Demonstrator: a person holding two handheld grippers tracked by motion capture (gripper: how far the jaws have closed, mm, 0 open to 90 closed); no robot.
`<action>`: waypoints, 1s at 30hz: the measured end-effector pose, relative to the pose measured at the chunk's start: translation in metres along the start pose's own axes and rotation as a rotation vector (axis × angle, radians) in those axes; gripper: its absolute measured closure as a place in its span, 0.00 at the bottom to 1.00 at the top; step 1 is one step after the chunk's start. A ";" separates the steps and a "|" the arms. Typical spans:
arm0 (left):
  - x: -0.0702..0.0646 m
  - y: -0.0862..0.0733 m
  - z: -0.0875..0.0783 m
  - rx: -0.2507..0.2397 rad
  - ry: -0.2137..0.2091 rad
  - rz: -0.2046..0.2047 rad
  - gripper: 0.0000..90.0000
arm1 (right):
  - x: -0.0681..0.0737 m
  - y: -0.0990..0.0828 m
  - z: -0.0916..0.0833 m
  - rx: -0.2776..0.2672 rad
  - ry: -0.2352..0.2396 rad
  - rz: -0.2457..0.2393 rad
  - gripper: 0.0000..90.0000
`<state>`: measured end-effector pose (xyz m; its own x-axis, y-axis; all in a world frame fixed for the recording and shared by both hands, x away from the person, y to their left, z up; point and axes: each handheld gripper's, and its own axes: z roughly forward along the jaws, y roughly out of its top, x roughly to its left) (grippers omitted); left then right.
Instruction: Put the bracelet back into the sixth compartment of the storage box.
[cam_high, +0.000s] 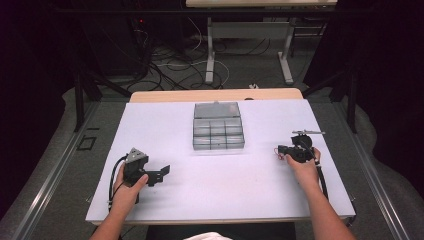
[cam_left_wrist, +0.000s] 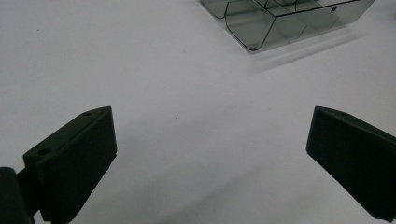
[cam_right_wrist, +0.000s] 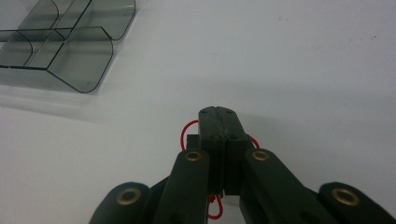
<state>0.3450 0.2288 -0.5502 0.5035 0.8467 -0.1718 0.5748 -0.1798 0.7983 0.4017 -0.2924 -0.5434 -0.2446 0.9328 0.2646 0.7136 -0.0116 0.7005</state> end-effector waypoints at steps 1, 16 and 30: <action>0.000 0.000 0.000 0.000 0.000 0.000 0.02 | 0.000 0.000 -0.001 -0.002 0.000 -0.003 1.00; 0.000 0.000 0.000 0.000 0.000 0.000 0.02 | 0.003 0.001 -0.006 -0.036 0.000 -0.014 1.00; 0.000 0.000 0.000 -0.001 0.001 0.000 0.02 | 0.008 0.000 -0.011 -0.060 0.010 -0.034 1.00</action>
<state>0.3451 0.2288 -0.5501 0.5028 0.8473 -0.1711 0.5741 -0.1793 0.7989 0.3929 -0.2889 -0.5340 -0.2747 0.9293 0.2468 0.6640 -0.0023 0.7477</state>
